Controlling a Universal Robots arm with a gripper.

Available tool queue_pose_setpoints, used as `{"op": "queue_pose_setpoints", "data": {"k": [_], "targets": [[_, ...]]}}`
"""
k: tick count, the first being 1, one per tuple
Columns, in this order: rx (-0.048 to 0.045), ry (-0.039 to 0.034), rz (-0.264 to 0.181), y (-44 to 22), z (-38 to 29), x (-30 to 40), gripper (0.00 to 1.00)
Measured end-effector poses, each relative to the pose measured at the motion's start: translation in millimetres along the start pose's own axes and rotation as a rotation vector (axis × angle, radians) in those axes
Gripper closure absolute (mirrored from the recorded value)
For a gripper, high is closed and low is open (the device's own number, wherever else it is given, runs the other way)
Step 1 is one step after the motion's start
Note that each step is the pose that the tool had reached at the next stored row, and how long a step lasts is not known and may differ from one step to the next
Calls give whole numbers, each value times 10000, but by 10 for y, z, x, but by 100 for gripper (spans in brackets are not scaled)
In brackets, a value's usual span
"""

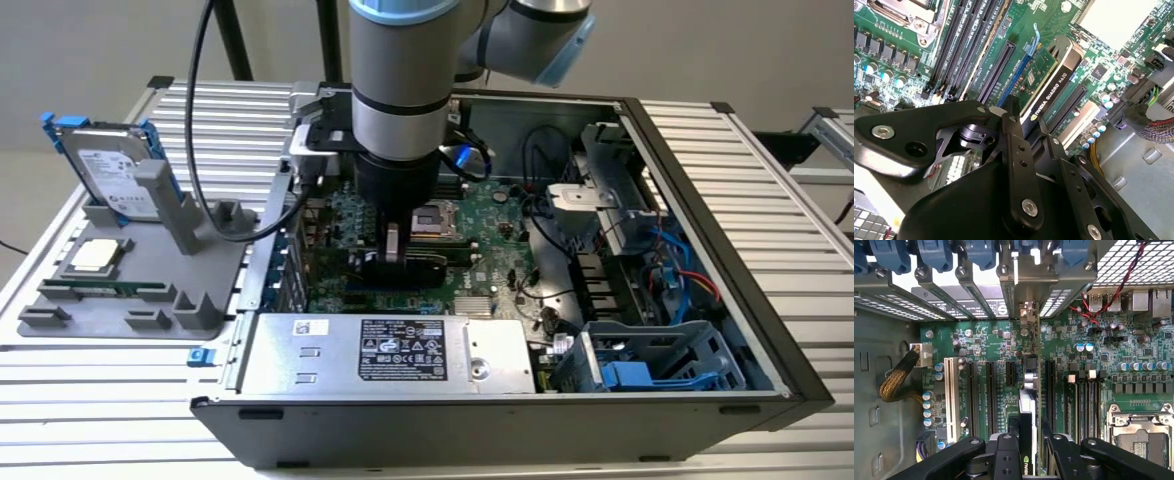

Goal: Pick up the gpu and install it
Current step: 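Insert the gpu into the slot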

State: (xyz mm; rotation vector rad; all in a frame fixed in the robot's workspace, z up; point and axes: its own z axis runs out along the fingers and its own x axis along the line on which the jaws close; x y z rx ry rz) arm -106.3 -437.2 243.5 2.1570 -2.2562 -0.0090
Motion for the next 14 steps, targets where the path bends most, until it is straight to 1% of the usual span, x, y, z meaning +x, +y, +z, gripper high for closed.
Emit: {"op": "queue_pose_setpoints", "data": {"k": [3, 10, 14], "targets": [[-10, -1, -19, -1, 0, 17, 100], [-13, 5, -25, 3, -1, 20, 100], [-14, 9, -25, 10, 10, 20, 100]]}}
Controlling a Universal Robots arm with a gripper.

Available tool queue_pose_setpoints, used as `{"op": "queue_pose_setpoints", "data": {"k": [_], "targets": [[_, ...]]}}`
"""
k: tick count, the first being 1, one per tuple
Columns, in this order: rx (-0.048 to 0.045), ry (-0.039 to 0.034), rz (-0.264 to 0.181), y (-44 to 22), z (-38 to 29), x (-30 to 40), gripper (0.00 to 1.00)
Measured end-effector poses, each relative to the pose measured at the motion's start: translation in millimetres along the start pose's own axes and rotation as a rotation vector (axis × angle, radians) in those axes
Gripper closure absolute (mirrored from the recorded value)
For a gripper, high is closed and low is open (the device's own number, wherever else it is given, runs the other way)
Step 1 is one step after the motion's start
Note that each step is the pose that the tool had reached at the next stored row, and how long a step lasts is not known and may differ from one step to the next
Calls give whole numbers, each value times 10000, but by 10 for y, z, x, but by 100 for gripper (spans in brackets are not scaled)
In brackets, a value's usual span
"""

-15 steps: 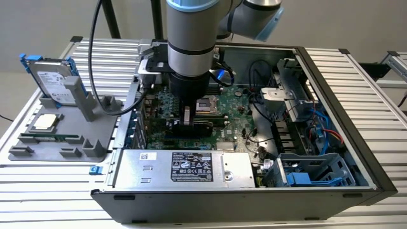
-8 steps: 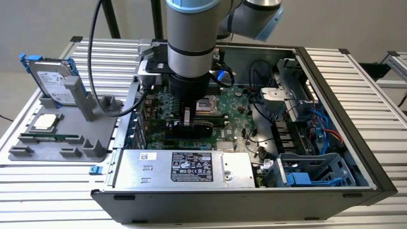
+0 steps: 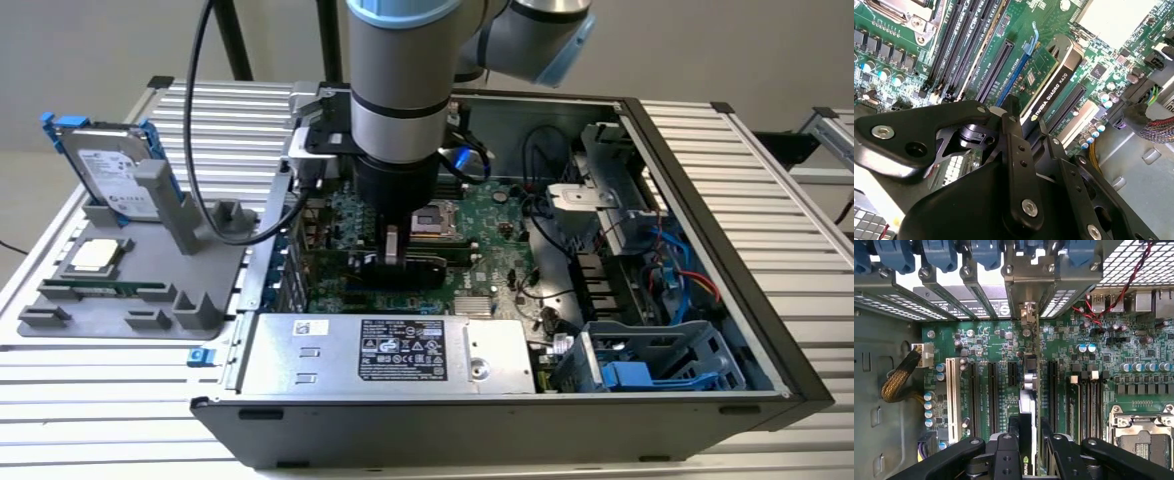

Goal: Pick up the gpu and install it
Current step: 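Insert the gpu into the slot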

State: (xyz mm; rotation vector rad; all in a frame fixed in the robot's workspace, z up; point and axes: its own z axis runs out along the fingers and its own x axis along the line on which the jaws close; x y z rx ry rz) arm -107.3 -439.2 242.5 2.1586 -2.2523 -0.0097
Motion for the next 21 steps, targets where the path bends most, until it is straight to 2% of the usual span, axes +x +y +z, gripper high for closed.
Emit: {"op": "queue_pose_setpoints", "data": {"k": [4, 21], "targets": [[0, -4, 2, 5, 37, -1, 100], [2, -6, 1, 27, 26, 0, 100]]}}
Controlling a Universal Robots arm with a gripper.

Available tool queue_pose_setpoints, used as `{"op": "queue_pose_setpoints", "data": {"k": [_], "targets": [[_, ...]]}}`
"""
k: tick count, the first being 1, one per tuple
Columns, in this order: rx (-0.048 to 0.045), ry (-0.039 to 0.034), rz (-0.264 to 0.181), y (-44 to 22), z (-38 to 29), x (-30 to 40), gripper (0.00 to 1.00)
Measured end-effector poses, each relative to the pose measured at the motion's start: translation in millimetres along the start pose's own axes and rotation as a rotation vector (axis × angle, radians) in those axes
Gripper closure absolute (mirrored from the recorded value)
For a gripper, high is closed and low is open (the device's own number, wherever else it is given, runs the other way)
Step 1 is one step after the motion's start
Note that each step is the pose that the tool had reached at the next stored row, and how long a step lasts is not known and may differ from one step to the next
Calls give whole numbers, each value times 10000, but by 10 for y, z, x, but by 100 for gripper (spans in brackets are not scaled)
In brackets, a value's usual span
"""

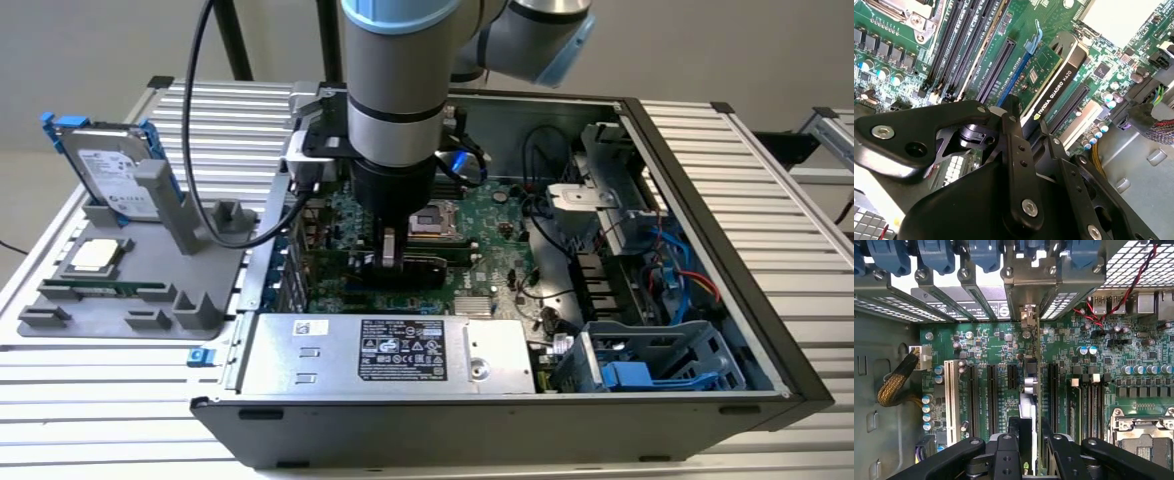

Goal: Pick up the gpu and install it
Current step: 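Insert the gpu into the slot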

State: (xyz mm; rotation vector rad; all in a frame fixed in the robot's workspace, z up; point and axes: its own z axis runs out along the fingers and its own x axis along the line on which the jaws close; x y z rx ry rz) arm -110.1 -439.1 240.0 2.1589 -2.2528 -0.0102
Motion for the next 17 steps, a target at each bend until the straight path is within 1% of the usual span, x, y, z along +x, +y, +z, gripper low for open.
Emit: {"op": "queue_pose_setpoints", "data": {"k": [3, 5, 7, 17], "targets": [[-9, 15, 0, 1, 24, 1, 100], [-9, 9, 2, 1, 58, 1, 100], [-5, 3, 2, 0, 79, -1, 100], [-10, 15, 2, -1, 85, -1, 100]]}}
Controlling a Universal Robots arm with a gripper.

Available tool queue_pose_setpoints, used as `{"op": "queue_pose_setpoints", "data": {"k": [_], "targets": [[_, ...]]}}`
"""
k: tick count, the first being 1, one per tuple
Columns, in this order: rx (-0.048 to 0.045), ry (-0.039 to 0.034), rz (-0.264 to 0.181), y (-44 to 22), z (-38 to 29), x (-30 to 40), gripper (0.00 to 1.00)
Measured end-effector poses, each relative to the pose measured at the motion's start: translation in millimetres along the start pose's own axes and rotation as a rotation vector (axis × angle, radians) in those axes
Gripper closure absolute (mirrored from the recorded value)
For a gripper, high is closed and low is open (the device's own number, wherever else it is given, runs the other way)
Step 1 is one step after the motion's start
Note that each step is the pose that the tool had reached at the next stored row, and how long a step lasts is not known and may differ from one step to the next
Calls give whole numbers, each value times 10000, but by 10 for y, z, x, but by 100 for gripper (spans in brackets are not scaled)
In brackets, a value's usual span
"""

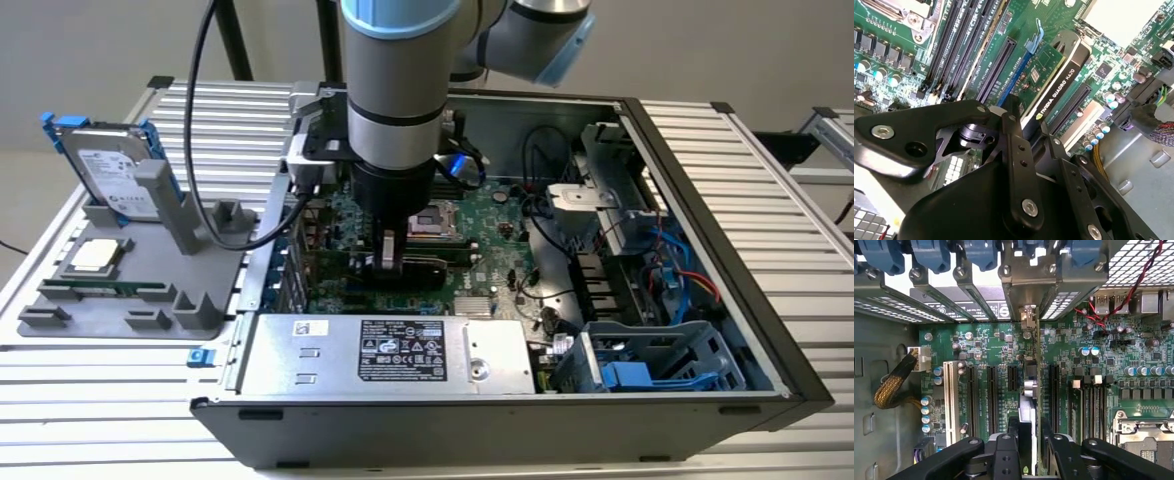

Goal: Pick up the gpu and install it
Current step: 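Insert the gpu into the slot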

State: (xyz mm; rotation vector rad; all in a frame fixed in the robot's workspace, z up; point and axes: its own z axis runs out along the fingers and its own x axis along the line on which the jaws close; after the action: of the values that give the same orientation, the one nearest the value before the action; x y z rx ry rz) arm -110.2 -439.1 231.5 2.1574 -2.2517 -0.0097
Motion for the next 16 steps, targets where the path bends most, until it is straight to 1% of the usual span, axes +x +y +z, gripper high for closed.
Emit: {"op": "queue_pose_setpoints", "data": {"k": [7, 8, 9, 12, 14, 16], "targets": [[6, -12, 0, -1, -1, 0, 100], [9, -24, 0, -1, 2, -1, 100], [20, -38, 0, -2, 10, -2, 0], [7, -14, 0, -1, 0, 1, 0], [7, -13, -2, -1, -8, 1, 0], [6, -12, 0, 0, -90, 2, 0]]}}
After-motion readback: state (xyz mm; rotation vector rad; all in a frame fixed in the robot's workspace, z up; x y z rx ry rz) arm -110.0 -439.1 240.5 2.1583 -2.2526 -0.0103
